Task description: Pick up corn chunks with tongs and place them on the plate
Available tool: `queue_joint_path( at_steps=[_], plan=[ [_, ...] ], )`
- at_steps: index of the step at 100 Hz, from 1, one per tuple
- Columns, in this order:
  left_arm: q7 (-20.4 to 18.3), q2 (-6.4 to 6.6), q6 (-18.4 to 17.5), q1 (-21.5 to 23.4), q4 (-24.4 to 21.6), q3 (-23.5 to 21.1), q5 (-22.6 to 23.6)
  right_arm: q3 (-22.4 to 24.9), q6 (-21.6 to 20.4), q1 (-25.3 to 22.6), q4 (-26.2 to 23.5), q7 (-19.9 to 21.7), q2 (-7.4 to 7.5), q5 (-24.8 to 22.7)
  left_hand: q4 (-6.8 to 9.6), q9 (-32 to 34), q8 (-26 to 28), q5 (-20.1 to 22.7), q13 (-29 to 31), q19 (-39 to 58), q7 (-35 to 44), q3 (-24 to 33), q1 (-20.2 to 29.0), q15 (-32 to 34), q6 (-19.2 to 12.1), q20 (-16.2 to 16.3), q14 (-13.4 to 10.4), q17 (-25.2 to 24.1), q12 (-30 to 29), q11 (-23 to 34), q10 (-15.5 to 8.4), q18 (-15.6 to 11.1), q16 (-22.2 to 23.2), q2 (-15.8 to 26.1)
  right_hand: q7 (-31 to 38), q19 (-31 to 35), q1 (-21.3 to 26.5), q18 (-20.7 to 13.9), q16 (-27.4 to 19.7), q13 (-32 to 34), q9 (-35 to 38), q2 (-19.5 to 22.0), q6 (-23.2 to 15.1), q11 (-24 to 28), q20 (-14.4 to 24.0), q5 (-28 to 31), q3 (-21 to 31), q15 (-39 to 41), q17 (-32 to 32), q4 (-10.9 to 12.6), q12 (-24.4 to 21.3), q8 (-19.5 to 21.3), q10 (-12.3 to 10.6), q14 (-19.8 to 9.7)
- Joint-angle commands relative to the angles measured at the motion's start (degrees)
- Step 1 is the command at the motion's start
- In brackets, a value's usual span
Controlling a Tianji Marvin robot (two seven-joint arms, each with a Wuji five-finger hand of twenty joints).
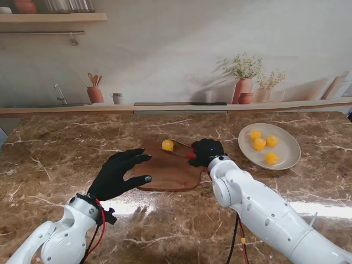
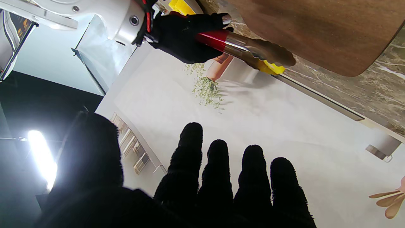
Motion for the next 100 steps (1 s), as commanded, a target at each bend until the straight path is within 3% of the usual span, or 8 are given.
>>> queue_joint_path(
  at_steps=[1,31,56,81,100],
  plan=[
    [0.20,-0.18,-0.25,0.44,0.21,0.16,0.18,1.62,0.25,-2.07,-1.34,0.57,1.30,-1.09,1.08,-0.42,0.50,-0.26,-0.60,-2.09,-0.16,-1.50,1.17,-1.36,-1.75,-0.15,-2.27,-0.81,-0.75,-1.17,-0.61,-0.37,-0.72,1.51,3.06,6.95,2.75,-2.14,0.79,2.21,3.19,5.32,-10.30,-0.62,-1.51,4.01,10.87,2.48,2.82,-1.18,-0.60,-1.08,-0.82,0.53],
    [1.53,-0.38,-0.66,0.29,0.99,0.66,0.38,14.45,1.58,-9.75,-7.84,3.80,3.00,-7.40,1.09,-0.25,0.50,-0.16,-0.53,-2.11,-0.10,-1.48,1.24,-1.31,-1.72,0.03,-2.22,-0.79,-0.71,-1.09,-0.54,-0.37,-0.69,1.35,3.52,6.96,3.05,-2.14,0.65,2.24,3.24,5.11,-9.88,-0.74,-1.53,4.16,10.79,2.06,2.82,-1.30,-0.29,-1.42,-0.74,0.48],
    [2.00,-0.46,-0.85,0.40,1.63,0.74,0.28,23.92,3.96,-12.39,-8.87,7.22,3.76,-10.96,1.09,-0.36,0.49,-0.30,-0.66,-2.18,-0.14,-1.44,1.29,-1.38,-1.78,0.08,-2.33,-0.80,-0.74,-1.15,-0.65,-0.42,-0.72,1.37,3.83,6.97,3.72,-2.14,0.70,2.29,3.24,5.23,-9.12,-0.77,-1.54,4.14,10.25,2.08,2.82,-1.23,-0.07,-1.68,-0.34,0.48],
    [2.94,-0.66,-1.40,0.35,2.79,0.52,-0.06,26.89,4.82,-10.04,-5.25,11.84,4.71,-13.66,1.08,-0.43,0.50,-0.34,-0.70,-2.29,-0.18,-1.46,1.31,-1.45,-1.70,0.09,-2.34,-0.77,-0.77,-1.21,-0.66,-0.58,-0.77,1.38,3.64,6.93,3.92,-2.63,0.85,2.28,3.05,5.61,-9.20,-0.73,-1.54,3.88,9.64,2.33,2.97,-1.10,0.07,-2.04,-0.46,0.15],
    [3.36,-0.70,-1.87,0.74,3.38,0.30,-0.03,27.37,7.20,-9.04,-3.34,14.40,4.93,-12.70,1.07,-0.44,0.48,-0.39,-0.73,-2.39,-0.26,-1.49,1.33,-1.46,-1.60,0.11,-2.31,-0.79,-0.80,-1.25,-0.52,-0.46,-0.79,1.46,3.70,6.82,4.25,-2.79,0.75,2.25,2.78,6.03,-9.14,-0.66,-1.53,3.81,8.96,2.06,2.80,-1.01,0.14,-2.13,-0.41,0.08]
  ],
)
